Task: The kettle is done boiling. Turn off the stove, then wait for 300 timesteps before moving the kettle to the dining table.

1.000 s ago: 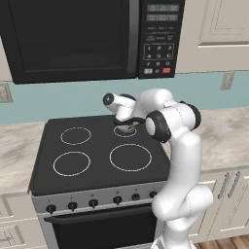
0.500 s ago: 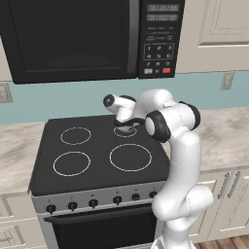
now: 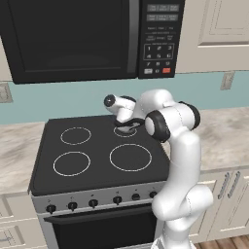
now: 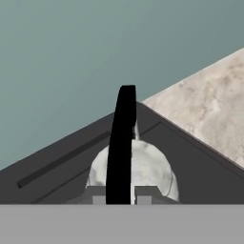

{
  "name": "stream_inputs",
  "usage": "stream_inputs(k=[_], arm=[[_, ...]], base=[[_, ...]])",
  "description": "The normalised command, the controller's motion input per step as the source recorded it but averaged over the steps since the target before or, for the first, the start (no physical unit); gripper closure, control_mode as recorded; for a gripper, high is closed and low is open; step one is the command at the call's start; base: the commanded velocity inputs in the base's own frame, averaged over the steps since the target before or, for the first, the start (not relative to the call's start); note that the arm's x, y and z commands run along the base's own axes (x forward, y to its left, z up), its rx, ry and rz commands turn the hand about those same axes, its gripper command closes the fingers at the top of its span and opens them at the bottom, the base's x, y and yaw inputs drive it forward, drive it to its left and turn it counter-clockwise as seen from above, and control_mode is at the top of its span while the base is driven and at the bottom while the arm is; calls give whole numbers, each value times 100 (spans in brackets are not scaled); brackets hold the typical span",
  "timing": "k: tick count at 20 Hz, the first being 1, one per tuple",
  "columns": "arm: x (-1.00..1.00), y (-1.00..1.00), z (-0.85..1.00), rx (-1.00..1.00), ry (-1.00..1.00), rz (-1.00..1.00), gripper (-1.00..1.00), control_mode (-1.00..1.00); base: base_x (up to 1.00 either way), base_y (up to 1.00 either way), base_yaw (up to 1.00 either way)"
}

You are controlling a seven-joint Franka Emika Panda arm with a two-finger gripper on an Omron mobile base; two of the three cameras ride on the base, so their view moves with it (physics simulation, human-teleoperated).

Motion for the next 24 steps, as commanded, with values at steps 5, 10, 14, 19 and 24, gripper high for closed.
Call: stream_inputs(k=[5,10,14,19,24], arm=[[5,0,-10,3,0,0,100,-100],[0,0,-10,3,0,0,100,-100],[1,0,-10,3,0,0,100,-100],[0,0,-3,1,-1,0,100,-100],[-10,4,0,0,-1,-1,100,-100]], base=[[0,0,0],[0,0,0],[0,0,0],[0,0,0],[0,0,0]])
